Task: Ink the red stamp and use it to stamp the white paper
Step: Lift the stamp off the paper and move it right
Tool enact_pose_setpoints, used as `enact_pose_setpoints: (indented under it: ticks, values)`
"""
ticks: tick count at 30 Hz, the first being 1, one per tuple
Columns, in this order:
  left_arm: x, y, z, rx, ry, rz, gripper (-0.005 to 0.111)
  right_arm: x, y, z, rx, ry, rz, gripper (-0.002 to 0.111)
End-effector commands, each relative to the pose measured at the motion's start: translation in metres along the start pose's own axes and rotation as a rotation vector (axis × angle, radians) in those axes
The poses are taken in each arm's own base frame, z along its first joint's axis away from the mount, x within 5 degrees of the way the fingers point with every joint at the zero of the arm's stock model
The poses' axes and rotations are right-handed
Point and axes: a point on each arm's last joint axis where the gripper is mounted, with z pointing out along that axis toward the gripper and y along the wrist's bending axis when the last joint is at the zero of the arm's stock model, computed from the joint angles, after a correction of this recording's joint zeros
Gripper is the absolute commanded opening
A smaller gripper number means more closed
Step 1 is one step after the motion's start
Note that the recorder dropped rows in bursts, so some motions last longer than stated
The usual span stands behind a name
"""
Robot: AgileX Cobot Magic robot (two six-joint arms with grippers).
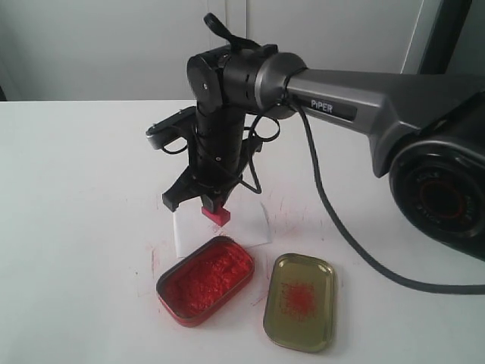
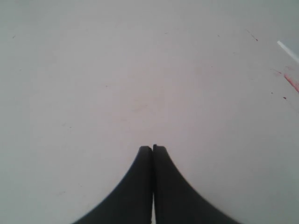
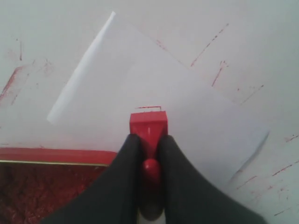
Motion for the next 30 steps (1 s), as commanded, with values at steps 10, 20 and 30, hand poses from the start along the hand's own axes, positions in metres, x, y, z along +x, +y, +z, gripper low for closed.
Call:
enact_pose_setpoints:
  ticks: [10, 20, 30]
  values:
    - [0.002, 0.0, 0.001, 0.002, -0.001, -0.013, 0.0, 0.001, -0.002, -0.014, 0.0, -0.016, 0.011, 0.0]
    - [0.002, 0.0, 0.001, 0.002, -0.001, -0.013, 0.0, 0.002, -0.002, -0.024, 0.001, -0.026, 0.01, 0.0]
    - [0.002, 0.0, 0.001, 0.002, -0.001, -0.013, 0.0, 0.019, -0.062, -0.066, -0.193, -0.097, 0.215, 0.0]
